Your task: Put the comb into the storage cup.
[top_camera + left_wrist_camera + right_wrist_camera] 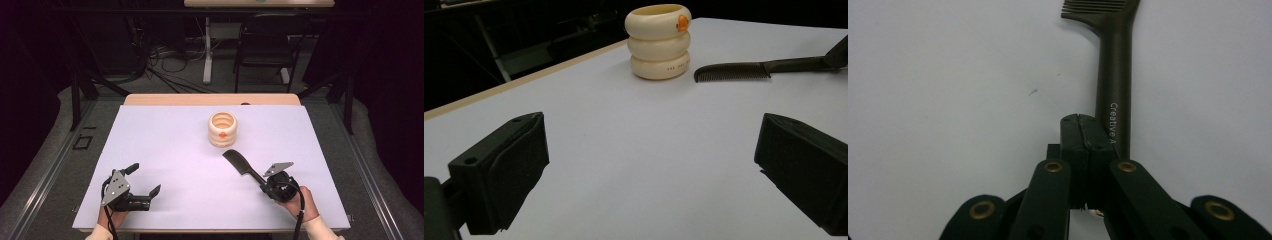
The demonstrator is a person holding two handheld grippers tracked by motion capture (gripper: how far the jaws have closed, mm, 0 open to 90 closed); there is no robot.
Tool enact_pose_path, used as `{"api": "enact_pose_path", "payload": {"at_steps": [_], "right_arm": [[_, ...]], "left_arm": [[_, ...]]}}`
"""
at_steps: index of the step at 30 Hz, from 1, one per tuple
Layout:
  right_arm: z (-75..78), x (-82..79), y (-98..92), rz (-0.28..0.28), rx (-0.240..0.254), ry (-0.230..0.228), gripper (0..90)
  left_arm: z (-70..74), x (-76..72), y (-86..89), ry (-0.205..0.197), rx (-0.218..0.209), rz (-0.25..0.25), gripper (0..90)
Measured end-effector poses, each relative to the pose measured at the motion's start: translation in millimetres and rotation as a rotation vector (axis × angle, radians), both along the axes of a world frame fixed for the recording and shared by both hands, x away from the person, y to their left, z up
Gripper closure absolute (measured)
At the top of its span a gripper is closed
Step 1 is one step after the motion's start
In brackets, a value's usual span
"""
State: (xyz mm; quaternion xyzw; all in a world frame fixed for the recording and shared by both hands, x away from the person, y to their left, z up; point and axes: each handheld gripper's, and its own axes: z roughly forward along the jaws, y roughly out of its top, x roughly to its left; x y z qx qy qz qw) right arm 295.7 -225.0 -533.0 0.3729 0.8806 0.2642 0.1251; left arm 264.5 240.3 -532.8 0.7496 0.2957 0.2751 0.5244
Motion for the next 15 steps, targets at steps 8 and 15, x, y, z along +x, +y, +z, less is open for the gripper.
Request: {"api": "enact_pose_path", "payload": {"at_steps": [8, 15], "right_arm": [[-1.2, 4.3, -7.1, -0.025, -0.013, -0.018, 90.0], [-1.6, 6.1, -9.8, -0.042, -0.014, -0.023, 90.0]], "left_arm": [[-0.1, 0.0, -0.2, -0.002, 0.002, 0.002, 0.9], [-0.1, 0.2, -0.2, -0.004, 0.001, 0.004, 0.9]]}}
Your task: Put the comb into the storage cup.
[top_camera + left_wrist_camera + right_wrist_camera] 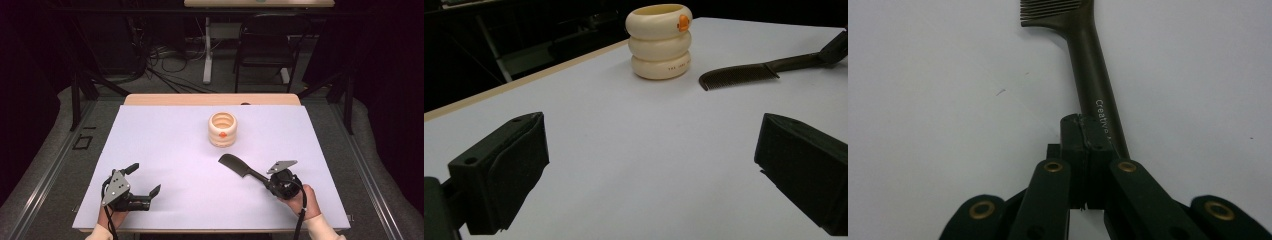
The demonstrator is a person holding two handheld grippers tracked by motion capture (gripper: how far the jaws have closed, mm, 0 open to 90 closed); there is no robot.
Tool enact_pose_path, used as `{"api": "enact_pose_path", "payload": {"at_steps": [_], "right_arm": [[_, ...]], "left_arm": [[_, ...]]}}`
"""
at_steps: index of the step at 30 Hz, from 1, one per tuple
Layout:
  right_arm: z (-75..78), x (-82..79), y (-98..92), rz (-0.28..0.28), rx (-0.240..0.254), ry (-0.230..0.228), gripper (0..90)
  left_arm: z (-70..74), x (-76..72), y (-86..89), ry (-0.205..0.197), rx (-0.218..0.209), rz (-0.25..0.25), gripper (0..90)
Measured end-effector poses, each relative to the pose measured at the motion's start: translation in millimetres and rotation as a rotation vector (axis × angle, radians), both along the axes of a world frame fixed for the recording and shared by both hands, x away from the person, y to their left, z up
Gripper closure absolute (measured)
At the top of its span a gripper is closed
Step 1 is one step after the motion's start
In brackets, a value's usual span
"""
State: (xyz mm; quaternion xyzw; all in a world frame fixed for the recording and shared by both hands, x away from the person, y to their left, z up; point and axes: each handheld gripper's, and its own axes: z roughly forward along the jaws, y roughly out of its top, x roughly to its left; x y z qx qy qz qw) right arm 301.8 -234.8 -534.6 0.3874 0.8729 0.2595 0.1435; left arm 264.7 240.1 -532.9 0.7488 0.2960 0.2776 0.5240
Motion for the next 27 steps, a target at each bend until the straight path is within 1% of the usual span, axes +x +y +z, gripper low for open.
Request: {"api": "enact_pose_path", "payload": {"at_steps": [2, 4, 6, 7, 10, 11, 13, 18, 19, 21, 27], "right_arm": [[-0.7, 1.0, -0.6, -0.002, 0.003, -0.01, 90.0], [-0.5, 1.7, -1.1, -0.002, -0.004, -0.009, 90.0], [-0.8, 2.3, -1.7, -0.018, -0.006, -0.014, 90.0], [-1.1, 3.2, -2.4, -0.017, -0.004, -0.023, 90.0], [-1.3, 4.4, -3.6, -0.03, -0.01, -0.025, 90.0], [-1.7, 4.3, -3.6, -0.043, -0.005, -0.029, 90.0], [-1.5, 5.6, -4.7, -0.035, -0.007, -0.03, 90.0], [-2.2, 7.0, -4.5, -0.038, -0.01, -0.033, 90.0], [-2.2, 7.2, -4.2, -0.043, -0.013, -0.036, 90.0], [-2.3, 8.6, -4.6, -0.036, -0.021, -0.037, 90.0], [-2.1, 7.9, -5.9, -0.033, -0.006, -0.037, 88.7]], "left_arm": [[0.0, 0.1, 0.0, 0.0, 0.0, 0.001, 0.9], [0.0, 0.0, -0.2, -0.002, 0.003, 0.001, 0.8], [0.1, -0.2, -0.5, -0.003, 0.001, 0.001, 0.8], [0.1, -0.2, -0.5, -0.003, 0.001, 0.002, 0.8], [0.1, -0.1, -0.4, -0.003, 0.002, 0.002, 0.8], [0.1, 0.0, -0.4, -0.004, 0.003, 0.002, 0.8], [0.1, -0.2, -0.5, -0.003, 0.0, 0.001, 0.8], [0.1, -0.1, -0.8, -0.004, 0.0, -0.004, 0.8], [0.1, 0.0, -0.8, -0.004, -0.002, -0.004, 0.8], [0.1, 0.1, -0.7, -0.004, -0.001, -0.003, 0.8], [0.1, 0.0, -0.7, -0.004, 0.0, -0.004, 0.8]]}}
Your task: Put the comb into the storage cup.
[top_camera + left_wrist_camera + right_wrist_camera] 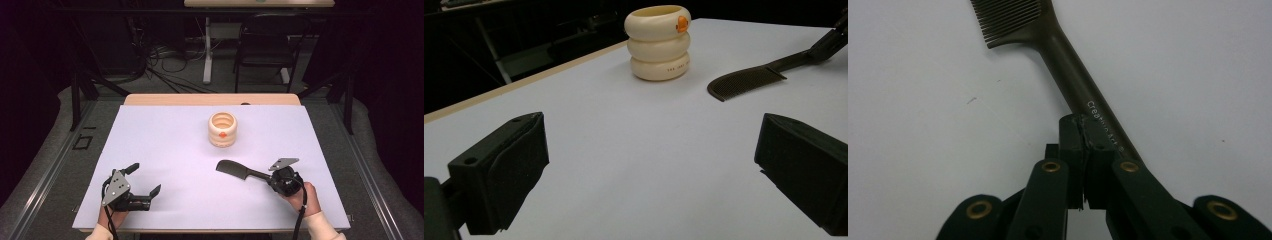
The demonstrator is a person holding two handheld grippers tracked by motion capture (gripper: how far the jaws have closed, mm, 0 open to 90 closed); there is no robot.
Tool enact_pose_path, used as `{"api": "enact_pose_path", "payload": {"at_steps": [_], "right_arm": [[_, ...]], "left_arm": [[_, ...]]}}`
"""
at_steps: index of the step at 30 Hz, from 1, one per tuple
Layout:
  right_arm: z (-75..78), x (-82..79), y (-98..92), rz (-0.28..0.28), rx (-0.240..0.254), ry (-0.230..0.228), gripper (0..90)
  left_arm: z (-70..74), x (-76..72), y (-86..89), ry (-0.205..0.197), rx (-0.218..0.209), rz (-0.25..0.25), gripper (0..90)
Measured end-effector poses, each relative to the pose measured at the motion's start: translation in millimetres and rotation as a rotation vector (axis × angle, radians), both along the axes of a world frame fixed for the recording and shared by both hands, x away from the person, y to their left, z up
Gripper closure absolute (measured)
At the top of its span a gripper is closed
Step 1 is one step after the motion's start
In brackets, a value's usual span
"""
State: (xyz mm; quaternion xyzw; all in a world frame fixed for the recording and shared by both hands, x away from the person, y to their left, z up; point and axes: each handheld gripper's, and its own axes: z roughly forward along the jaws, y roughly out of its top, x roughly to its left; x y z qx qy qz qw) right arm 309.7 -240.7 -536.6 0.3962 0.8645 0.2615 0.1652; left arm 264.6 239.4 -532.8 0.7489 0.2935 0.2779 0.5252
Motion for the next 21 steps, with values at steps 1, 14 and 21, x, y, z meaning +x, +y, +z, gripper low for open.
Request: {"api": "enact_pose_path", "payload": {"at_steps": [1, 14, 21], "right_arm": [[0.7, -0.6, -0.1, -0.001, 0.001, 0.006, 88.1], [13.0, -6.4, 3.6, 0.04, 0.029, 0.023, 60.0], [17.9, -7.9, 8.9, 0.079, 0.029, 0.018, 38.3]], "left_arm": [[0.1, -0.1, -0.1, 0.0, 0.0, -0.003, 0.8], [0.1, -0.3, 0.2, 0.0, 0.0, -0.004, 0.9], [0.0, -0.3, 0.2, -0.001, 0.0, -0.005, 0.9]]}}
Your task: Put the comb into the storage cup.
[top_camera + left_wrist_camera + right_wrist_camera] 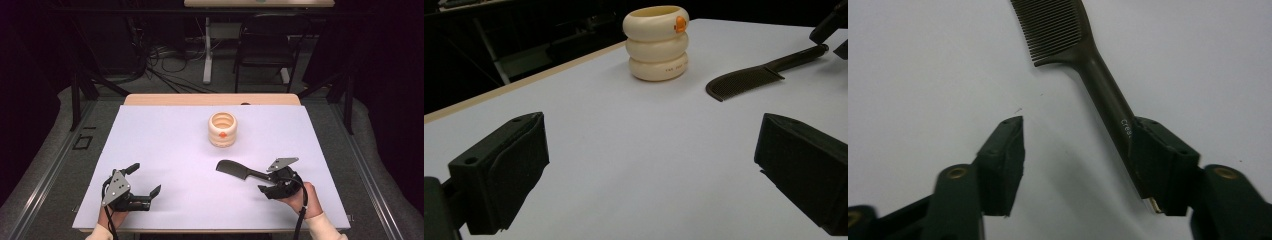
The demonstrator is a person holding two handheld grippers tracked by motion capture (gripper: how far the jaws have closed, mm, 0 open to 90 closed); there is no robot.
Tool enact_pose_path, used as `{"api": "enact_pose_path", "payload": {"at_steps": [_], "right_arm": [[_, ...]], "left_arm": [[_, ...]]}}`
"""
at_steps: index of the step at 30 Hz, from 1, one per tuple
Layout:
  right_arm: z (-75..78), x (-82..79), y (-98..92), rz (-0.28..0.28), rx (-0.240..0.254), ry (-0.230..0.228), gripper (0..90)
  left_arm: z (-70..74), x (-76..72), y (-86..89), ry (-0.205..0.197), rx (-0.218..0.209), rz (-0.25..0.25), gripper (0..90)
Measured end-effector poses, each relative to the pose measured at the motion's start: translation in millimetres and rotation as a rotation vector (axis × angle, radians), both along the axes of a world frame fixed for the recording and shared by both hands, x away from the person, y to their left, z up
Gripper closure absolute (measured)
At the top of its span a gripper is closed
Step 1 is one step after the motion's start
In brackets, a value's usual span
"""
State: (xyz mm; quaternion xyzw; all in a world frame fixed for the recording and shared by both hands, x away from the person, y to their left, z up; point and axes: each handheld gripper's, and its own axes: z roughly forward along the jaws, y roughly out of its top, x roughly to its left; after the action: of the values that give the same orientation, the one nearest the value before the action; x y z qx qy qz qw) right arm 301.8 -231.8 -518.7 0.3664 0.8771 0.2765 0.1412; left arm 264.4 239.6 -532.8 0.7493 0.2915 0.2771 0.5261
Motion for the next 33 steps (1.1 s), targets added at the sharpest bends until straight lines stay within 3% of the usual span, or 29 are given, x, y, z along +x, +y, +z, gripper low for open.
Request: {"api": "enact_pose_path", "payload": {"at_steps": [6, 15, 20, 25, 33], "right_arm": [[0.4, 0.5, 3.5, -0.012, -0.016, -0.007, 16.0], [4.2, 3.7, 7.5, 0.002, -0.059, 0.0, 1.1], [5.0, 8.2, 8.4, 0.02, -0.071, -0.009, 0.0], [9.6, 12.8, 11.1, 0.042, -0.114, -0.029, 0.0], [15.8, 24.9, 18.5, 0.1, -0.142, -0.012, 0.0]], "left_arm": [[-0.1, 0.3, -0.1, 0.001, 0.001, 0.001, 0.9], [-0.5, 0.4, -1.3, 0.003, -0.002, -0.001, 1.0], [-0.4, 0.5, -2.6, 0.0, 0.004, -0.004, 0.9], [-0.8, 0.4, -2.9, 0.004, 0.001, -0.006, 0.9], [-0.9, 0.1, -3.3, 0.004, 0.001, -0.008, 0.9]]}}
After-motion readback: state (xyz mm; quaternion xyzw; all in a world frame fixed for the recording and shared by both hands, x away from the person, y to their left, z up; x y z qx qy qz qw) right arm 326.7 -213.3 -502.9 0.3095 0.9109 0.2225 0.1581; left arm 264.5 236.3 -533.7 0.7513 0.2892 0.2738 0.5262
